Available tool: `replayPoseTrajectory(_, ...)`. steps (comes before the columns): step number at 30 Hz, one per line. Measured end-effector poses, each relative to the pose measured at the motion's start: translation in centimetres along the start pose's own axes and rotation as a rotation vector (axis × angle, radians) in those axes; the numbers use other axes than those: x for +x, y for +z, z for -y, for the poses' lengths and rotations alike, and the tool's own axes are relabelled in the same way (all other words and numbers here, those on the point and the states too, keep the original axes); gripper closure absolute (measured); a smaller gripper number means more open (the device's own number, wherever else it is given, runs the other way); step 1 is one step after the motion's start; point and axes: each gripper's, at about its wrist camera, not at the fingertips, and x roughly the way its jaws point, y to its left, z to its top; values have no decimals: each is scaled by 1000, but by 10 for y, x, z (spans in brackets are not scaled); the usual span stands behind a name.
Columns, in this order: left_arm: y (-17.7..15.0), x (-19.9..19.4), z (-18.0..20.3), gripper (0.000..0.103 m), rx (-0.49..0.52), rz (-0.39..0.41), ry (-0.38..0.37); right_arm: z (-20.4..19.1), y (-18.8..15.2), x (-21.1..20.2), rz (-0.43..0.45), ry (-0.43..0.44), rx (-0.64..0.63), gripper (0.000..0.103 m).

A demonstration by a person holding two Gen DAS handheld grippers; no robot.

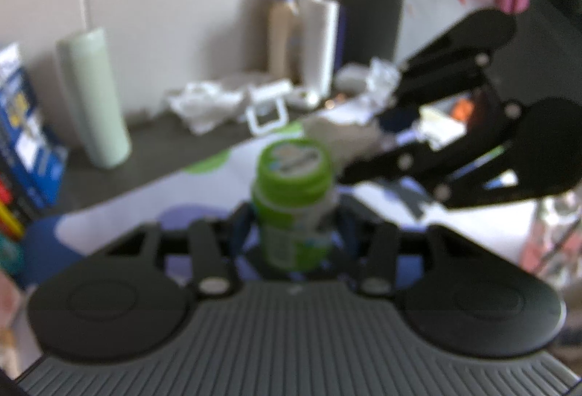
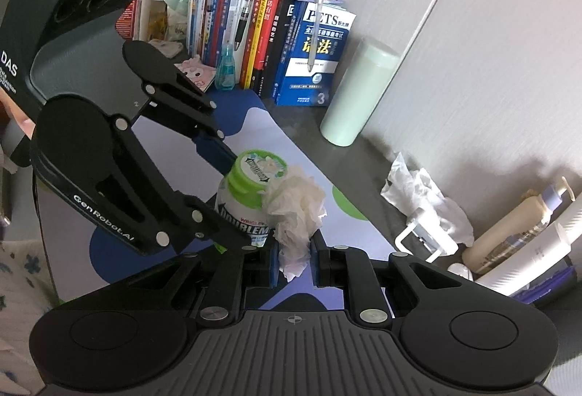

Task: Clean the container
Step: 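Rub the tissue along the bottle side with the right gripper while the left holds it, then wipe the tissue back and forth over the bottle label with the right gripper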

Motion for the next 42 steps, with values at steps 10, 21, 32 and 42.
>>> replayPoseTrajectory(10,-1,0,-1,55,1,-2,4,-8,-8,14,-44,15,-3,87)
replayPoseTrajectory(21,0,-1,-1,56,0,0,4,-10,-17,26,-77,36,0,87)
replayPoseTrajectory(32,0,1,1,56,2,0,6,-12,-22,31,-97,45,-4,87)
replayPoseTrajectory(42,0,1,1,55,-2,4,2,-8,-19,24,-83,37,1,87)
